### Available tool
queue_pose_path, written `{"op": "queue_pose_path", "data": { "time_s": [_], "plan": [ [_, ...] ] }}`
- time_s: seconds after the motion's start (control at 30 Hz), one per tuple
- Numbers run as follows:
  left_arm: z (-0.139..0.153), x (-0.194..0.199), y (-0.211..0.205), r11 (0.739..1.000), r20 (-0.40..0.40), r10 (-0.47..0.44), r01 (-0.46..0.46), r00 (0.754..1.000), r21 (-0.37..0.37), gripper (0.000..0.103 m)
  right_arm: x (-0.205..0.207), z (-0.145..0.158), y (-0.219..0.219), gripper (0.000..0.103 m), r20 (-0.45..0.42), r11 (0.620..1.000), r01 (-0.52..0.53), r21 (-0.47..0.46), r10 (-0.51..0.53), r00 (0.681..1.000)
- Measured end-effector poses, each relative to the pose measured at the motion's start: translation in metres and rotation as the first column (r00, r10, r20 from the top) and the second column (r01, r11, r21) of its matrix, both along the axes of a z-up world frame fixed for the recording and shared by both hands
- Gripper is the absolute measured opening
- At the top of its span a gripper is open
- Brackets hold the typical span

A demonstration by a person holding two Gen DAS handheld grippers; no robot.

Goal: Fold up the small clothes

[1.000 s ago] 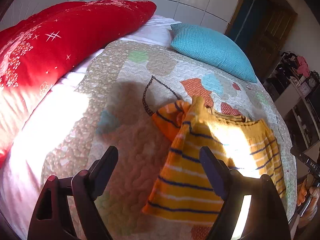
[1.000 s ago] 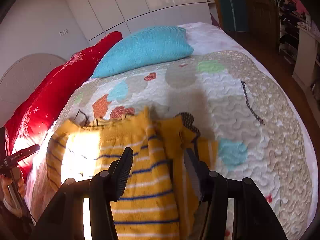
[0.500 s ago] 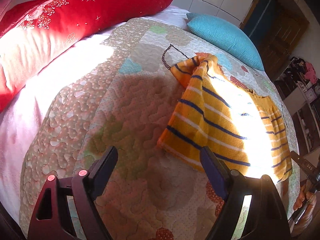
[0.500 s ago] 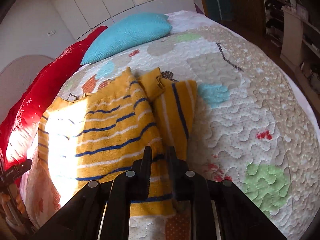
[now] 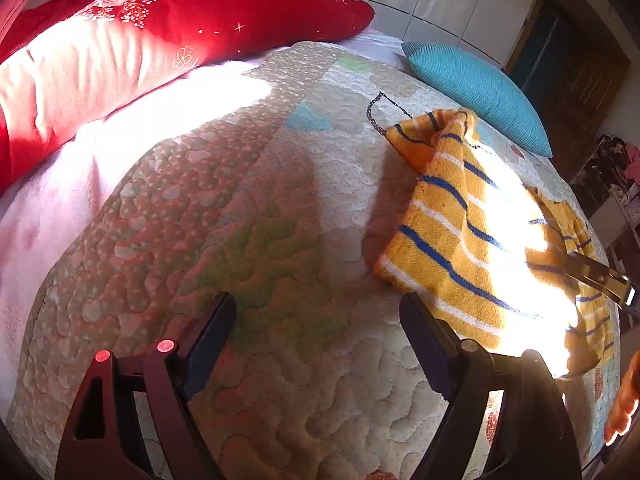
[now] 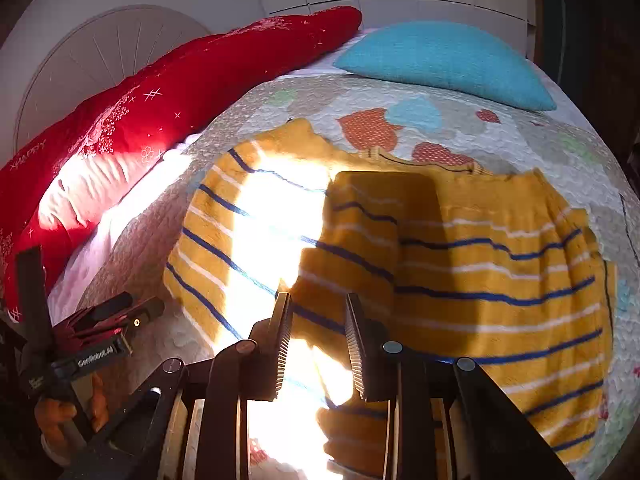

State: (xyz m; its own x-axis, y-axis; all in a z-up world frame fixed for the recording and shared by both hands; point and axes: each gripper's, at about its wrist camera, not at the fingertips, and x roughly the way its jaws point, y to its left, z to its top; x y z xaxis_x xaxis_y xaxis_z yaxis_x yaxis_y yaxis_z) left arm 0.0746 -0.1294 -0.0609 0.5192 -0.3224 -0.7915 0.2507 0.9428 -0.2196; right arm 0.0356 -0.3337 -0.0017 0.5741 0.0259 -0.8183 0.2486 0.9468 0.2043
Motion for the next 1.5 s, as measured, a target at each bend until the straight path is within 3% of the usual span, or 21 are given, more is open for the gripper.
{"op": "queue_pose_path", "data": {
  "time_s": [0.1, 0.2, 0.33, 0.47, 0.53, 0.6, 0.67, 0.77, 0.87, 0.93, 1.03, 1.13, 1.17, 1.2, 1.27, 1.37, 1.43, 1.5],
  "plan": [
    [0.0, 0.001, 0.024, 0.998, 0.001, 0.026, -0.026, 1.0, -0.049, 0.083, 0.056, -0.01, 0.023, 0.029, -0.008, 0.999, -0.023, -0.028, 0.022, 1.0],
    [0.001, 0.007, 0.043, 0.992, -0.018, 0.03, -0.032, 0.999, -0.123, 0.083, 0.105, -0.022, 0.039, 0.029, -0.026, 0.992, -0.007, -0.123, 0.003, 1.0],
    [0.0, 0.01, 0.056, 0.985, -0.023, 0.044, -0.047, 0.999, -0.166, 0.083, 0.145, -0.051, 0.058, 0.031, -0.122, 0.998, -0.059, -0.017, 0.056, 0.991],
    [0.001, 0.01, 0.063, 0.982, -0.027, 0.05, -0.054, 0.998, -0.181, 0.083, 0.141, -0.051, 0.075, 0.031, -0.135, 0.994, -0.112, -0.014, 0.109, 0.985],
    [0.002, 0.01, 0.068, 0.978, -0.037, 0.052, -0.058, 0.998, -0.199, 0.083, 0.126, -0.038, 0.08, 0.037, -0.1, 0.992, -0.124, -0.016, 0.122, 0.988],
    [0.002, 0.01, 0.073, 0.972, -0.046, 0.056, -0.065, 0.997, -0.224, 0.083, 0.106, -0.029, 0.09, 0.061, -0.089, 0.985, -0.163, -0.052, 0.158, 0.983],
    [0.003, 0.011, 0.079, 0.968, -0.052, 0.068, -0.079, 0.996, -0.239, 0.083, 0.087, -0.027, 0.106, 0.068, -0.107, 0.965, -0.233, -0.117, 0.221, 0.969],
    [0.005, 0.011, 0.087, 0.961, -0.06, 0.086, -0.098, 0.995, -0.259, 0.083, 0.065, -0.037, 0.129, 0.068, -0.164, 0.915, -0.315, -0.25, 0.281, 0.946],
    [0.006, 0.01, 0.092, 0.961, -0.054, 0.105, -0.115, 0.993, -0.253, 0.083, 0.052, -0.053, 0.138, 0.068, -0.192, 0.884, -0.341, -0.32, 0.292, 0.937],
    [0.006, 0.011, 0.096, 0.959, -0.053, 0.116, -0.126, 0.992, -0.253, 0.083, 0.047, -0.06, 0.142, 0.067, -0.173, 0.856, -0.312, -0.411, 0.263, 0.949],
    [0.005, 0.012, 0.103, 0.955, -0.054, 0.132, -0.142, 0.99, -0.26, 0.083, 0.054, -0.068, 0.145, 0.066, -0.14, 0.76, -0.224, -0.61, 0.175, 0.975],
    [0.003, 0.014, 0.104, 0.953, -0.063, 0.136, -0.148, 0.989, -0.266, 0.083, 0.072, -0.076, 0.142, 0.062, -0.137, 0.734, -0.2, -0.649, 0.146, 0.98],
    [0.002, 0.015, 0.104, 0.953, -0.066, 0.137, -0.149, 0.988, -0.265, 0.084, 0.076, -0.078, 0.141, 0.04, -0.134, 0.741, -0.208, -0.638, 0.159, 0.978],
    [0.002, 0.014, 0.104, 0.953, -0.066, 0.137, -0.15, 0.988, -0.265, 0.084, 0.079, -0.079, 0.137, 0.024, -0.141, 0.775, -0.23, -0.588, 0.182, 0.973],
    [0.001, 0.014, 0.103, 0.953, -0.068, 0.137, -0.151, 0.988, -0.264, 0.084, 0.082, -0.073, 0.13, 0.015, -0.144, 0.835, -0.219, -0.505, 0.169, 0.975],
    [0.001, 0.014, 0.106, 0.947, -0.075, 0.137, -0.153, 0.988, -0.282, 0.084, 0.077, -0.053, 0.109, 0.013, -0.12, 0.943, -0.171, -0.284, 0.142, 0.983],
    [0.001, 0.015, 0.109, 0.942, -0.083, 0.138, -0.157, 0.987, -0.296, 0.084, 0.065, -0.039, 0.103, 0.013, -0.092, 0.975, -0.168, -0.148, 0.156, 0.984],
    [0.001, 0.015, 0.11, 0.939, -0.088, 0.139, -0.16, 0.986, -0.304, 0.084, 0.052, -0.031, 0.107, 0.013, -0.079, 0.98, -0.188, -0.059, 0.183, 0.98]
  ]
}}
